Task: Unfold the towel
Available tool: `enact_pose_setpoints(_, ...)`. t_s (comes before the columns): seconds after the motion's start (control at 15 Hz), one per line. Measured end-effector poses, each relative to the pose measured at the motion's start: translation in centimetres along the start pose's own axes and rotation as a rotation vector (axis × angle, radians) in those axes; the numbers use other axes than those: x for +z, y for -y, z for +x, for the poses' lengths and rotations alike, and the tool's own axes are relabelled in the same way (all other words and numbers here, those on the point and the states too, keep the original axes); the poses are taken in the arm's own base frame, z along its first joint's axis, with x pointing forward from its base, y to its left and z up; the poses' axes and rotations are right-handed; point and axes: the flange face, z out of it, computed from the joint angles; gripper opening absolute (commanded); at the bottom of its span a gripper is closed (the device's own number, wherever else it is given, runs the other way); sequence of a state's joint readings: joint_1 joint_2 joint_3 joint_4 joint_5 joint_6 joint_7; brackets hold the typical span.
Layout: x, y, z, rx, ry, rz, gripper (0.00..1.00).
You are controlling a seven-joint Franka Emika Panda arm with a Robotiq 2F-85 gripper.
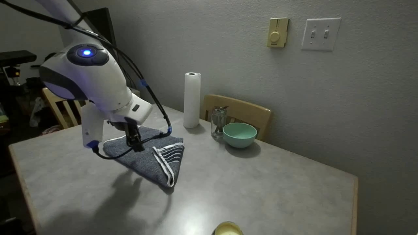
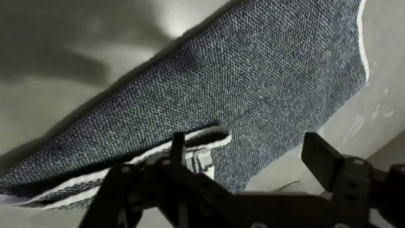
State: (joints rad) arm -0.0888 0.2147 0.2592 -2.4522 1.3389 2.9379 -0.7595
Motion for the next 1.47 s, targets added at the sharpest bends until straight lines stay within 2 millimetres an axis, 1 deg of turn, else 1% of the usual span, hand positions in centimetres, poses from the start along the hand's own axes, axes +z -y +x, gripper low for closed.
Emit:
enact_pose_setpoints(0.07, 0.7, 0.9, -0.5, -0.044, 0.014, -0.022, 0.67)
enact_pose_setpoints(0.13, 1.5, 1.8, -1.1, -0.082, 0.026, -0.047, 0.58)
enact_pose_setpoints(0.27, 3.5, 3.1, -2.4, -0.147, 0.054, -0.094, 0.57)
enact_pose_setpoints(0.33, 4.5, 3.4, -3.1, -0.177, 0.066, -0.119, 0.49)
enact_pose_setpoints(0.47, 6.3, 3.5, -3.9, -0.232, 0.078, -0.176, 0.49)
enact_pose_setpoints(0.53, 7.0, 3.3, -4.1, -0.262, 0.074, -0.211, 0.56)
enact_pose_setpoints(0.67, 7.8, 2.5, -3.9, -0.309, 0.061, -0.280, 0.73)
enact_pose_setpoints(0.73, 7.8, 2.2, -3.6, -0.328, 0.051, -0.310, 0.88)
enact_pose_setpoints(0.87, 7.2, 2.3, -2.6, -0.356, 0.021, -0.355, 1.00)
enact_pose_setpoints(1.0, 6.6, 3.2, -2.1, -0.373, 0.026, -0.366, 1.00)
enact_pose_setpoints(1.27, 5.1, 6.3, -2.0, -0.429, 0.018, -0.366, 1.00)
enact_pose_setpoints(1.4, 4.4, 7.1, -1.7, -0.436, 0.007, -0.370, 1.00)
enact_pose_setpoints(1.47, 4.1, 7.2, -1.4, -0.435, 0.004, -0.378, 1.00)
